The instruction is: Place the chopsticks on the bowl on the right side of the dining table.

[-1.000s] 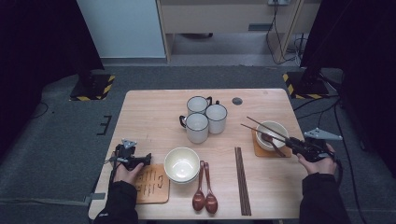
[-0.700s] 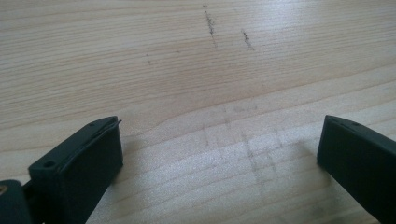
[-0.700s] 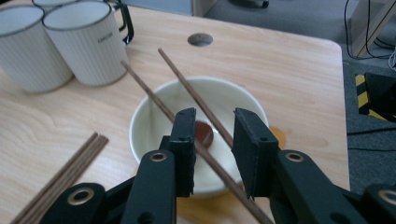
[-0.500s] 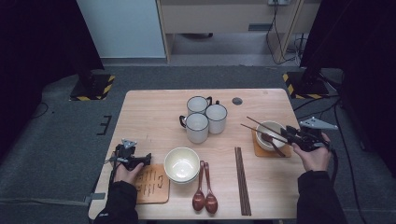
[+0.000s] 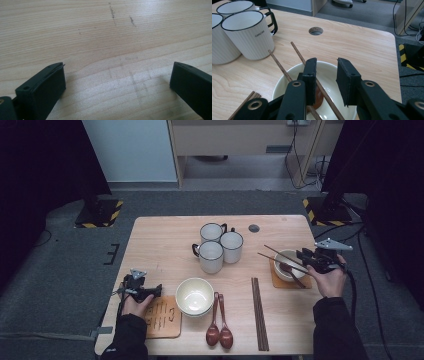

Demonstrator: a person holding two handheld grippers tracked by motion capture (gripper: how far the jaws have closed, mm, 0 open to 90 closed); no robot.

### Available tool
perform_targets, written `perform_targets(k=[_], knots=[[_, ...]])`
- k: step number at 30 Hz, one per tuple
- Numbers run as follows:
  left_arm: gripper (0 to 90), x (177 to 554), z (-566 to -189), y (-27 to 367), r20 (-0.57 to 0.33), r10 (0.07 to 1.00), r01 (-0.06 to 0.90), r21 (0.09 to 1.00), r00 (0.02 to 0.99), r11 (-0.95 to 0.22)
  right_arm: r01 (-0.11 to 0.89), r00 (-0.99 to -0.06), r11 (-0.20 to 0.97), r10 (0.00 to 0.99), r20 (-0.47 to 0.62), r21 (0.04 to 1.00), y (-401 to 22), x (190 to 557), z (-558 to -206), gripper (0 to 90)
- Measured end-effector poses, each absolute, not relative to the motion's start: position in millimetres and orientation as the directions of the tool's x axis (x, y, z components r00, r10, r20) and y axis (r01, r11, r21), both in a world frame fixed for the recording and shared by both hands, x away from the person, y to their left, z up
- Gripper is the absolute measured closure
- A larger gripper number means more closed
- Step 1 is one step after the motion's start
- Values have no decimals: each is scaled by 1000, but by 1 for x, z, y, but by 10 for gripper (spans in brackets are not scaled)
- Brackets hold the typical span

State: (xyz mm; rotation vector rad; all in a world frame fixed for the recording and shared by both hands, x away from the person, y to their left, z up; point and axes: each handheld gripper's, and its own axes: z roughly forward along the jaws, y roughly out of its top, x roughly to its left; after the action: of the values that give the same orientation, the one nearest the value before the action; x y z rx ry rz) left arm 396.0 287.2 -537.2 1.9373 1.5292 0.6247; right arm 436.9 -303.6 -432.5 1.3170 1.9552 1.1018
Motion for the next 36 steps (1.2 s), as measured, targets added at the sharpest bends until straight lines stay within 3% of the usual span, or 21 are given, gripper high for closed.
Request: perform_targets(k=[25, 36], knots=[[0, 396, -537, 287, 5, 973, 698, 696, 231, -169, 522, -371, 163, 927, 50, 837, -301, 463, -451, 693], [0, 396, -537, 287, 5, 973, 698, 696, 230, -168, 550, -375, 203, 927, 23, 810, -294, 465, -463, 715]])
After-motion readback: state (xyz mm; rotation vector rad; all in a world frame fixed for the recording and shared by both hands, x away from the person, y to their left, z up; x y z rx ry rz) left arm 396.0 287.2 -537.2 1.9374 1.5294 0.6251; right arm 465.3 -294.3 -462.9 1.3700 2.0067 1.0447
